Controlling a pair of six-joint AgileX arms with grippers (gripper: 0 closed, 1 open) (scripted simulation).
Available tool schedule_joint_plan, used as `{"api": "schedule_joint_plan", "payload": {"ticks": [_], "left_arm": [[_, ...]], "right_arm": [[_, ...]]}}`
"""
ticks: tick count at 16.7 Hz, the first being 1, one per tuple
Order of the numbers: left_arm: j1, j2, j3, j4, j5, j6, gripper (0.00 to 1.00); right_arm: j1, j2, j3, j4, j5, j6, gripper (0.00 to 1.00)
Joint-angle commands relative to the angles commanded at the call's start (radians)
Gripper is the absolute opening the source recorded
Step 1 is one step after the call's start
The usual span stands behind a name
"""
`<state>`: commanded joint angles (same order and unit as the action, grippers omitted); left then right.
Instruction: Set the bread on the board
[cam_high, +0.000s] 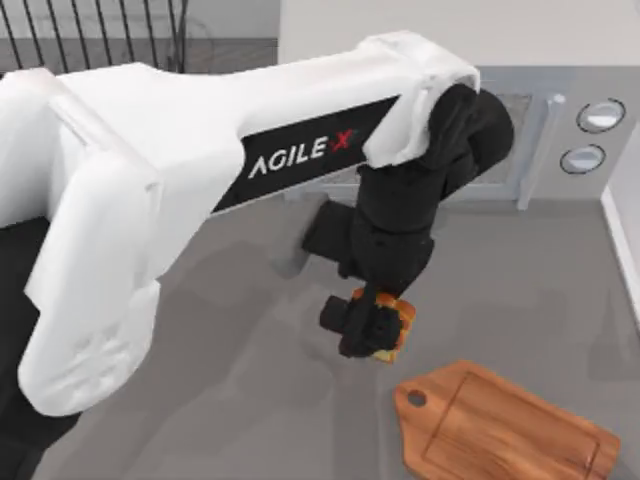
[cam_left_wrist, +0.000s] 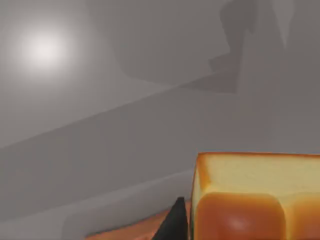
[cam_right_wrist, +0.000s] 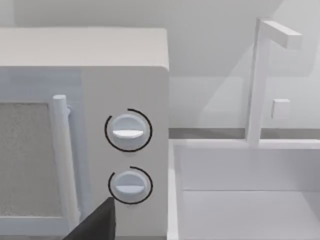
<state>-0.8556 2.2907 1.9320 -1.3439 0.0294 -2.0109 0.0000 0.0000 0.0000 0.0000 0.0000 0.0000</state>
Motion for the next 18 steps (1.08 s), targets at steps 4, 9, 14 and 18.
{"api": "schedule_joint_plan", "payload": {"ticks": [4, 9, 14, 18], "left_arm": [[-0.153, 0.031, 0.061, 0.013, -0.009, -0.4, 0.0], [-0.271, 0.034, 0.107, 0.036, -0.027, -0.673, 0.0], [-0.288, 0.033, 0.113, 0.04, -0.031, -0.711, 0.0], [-0.284, 0.033, 0.107, 0.043, -0.03, -0.709, 0.0]], "right_arm": [[0.0, 0.0, 0.0, 0.0, 0.0, 0.0, 1.0], [0.0, 0.0, 0.0, 0.0, 0.0, 0.0, 1.0], [0.0, 0.0, 0.0, 0.0, 0.0, 0.0, 1.0], [0.0, 0.0, 0.0, 0.0, 0.0, 0.0, 1.0]]}}
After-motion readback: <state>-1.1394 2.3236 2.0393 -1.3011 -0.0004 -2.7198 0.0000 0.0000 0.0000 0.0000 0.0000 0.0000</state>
